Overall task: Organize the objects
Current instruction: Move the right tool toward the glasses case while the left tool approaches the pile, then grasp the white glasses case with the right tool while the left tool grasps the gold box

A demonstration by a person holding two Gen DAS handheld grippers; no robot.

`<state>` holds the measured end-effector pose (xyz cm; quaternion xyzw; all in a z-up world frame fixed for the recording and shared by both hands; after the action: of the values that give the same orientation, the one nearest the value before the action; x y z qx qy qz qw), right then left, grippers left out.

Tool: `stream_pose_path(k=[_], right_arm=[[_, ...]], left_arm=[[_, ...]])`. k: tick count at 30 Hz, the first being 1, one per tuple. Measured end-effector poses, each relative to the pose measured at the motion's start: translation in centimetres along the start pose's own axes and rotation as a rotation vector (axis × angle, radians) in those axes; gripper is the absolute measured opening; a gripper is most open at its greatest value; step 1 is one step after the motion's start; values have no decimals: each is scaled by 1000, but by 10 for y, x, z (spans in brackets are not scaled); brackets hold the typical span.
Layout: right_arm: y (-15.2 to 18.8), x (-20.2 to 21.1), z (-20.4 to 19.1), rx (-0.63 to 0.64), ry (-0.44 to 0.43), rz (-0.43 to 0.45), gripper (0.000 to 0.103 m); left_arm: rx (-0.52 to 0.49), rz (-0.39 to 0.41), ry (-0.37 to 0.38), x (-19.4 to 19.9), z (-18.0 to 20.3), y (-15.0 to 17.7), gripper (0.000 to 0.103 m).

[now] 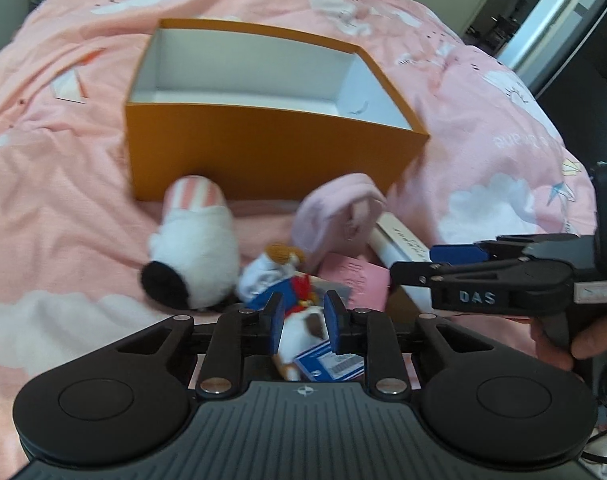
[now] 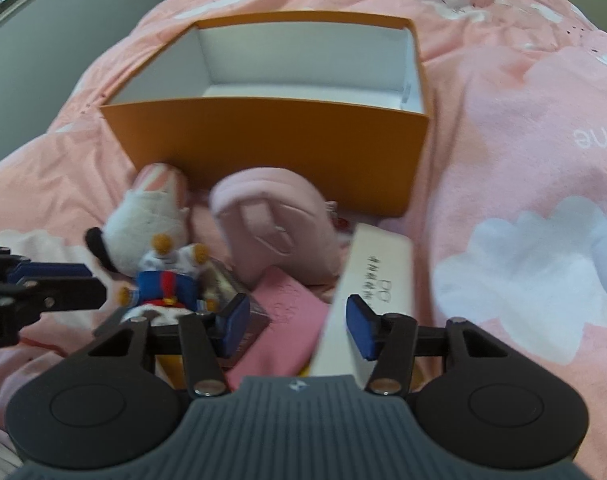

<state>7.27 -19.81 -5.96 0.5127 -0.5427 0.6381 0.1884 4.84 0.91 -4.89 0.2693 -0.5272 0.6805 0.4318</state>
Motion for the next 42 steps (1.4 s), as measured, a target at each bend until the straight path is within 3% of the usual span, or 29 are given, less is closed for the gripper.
stream_pose_path(k=[5, 11, 14, 19, 24, 28, 34, 42], right_arm=[[-3, -13, 12, 51, 65, -60, 57], [-10, -42, 15, 168, 123, -168, 64], [-20, -55, 25, 127, 88, -243, 69], [-34, -72, 52, -9, 12, -371, 69], [-37, -81, 66, -78, -36, -426, 69], [-35, -81, 76, -120, -73, -424, 68], [-26, -57, 80, -83, -71, -370, 66], [-29, 6, 96, -65, -73, -209, 66]], left_arm=[[-18, -27, 6, -12, 8, -5, 28], [-31, -54, 33, -24, 16, -13, 28], [-45, -62, 41, -28, 21, -16, 28], [-80, -83, 50, -39, 30, -24, 28], [-106, -117, 58, -58, 40, -30, 28], [-137, -148, 81, -69, 51, -32, 28], [-178, -185, 91, -80, 65, -32, 28], [-286, -208, 152, -87, 84, -28, 37]])
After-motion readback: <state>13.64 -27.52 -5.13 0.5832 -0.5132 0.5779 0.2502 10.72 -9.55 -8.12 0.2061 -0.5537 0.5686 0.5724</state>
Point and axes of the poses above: each gripper's, at about its wrist camera, not at the fingertips, and x roughly against the way its jaws point, z to its right, y to its underside, the point moved 4 cm from there along -x, roughly the way its jaws point, and after that the axes turned 2 degrees about z, right-handed, at the moved point
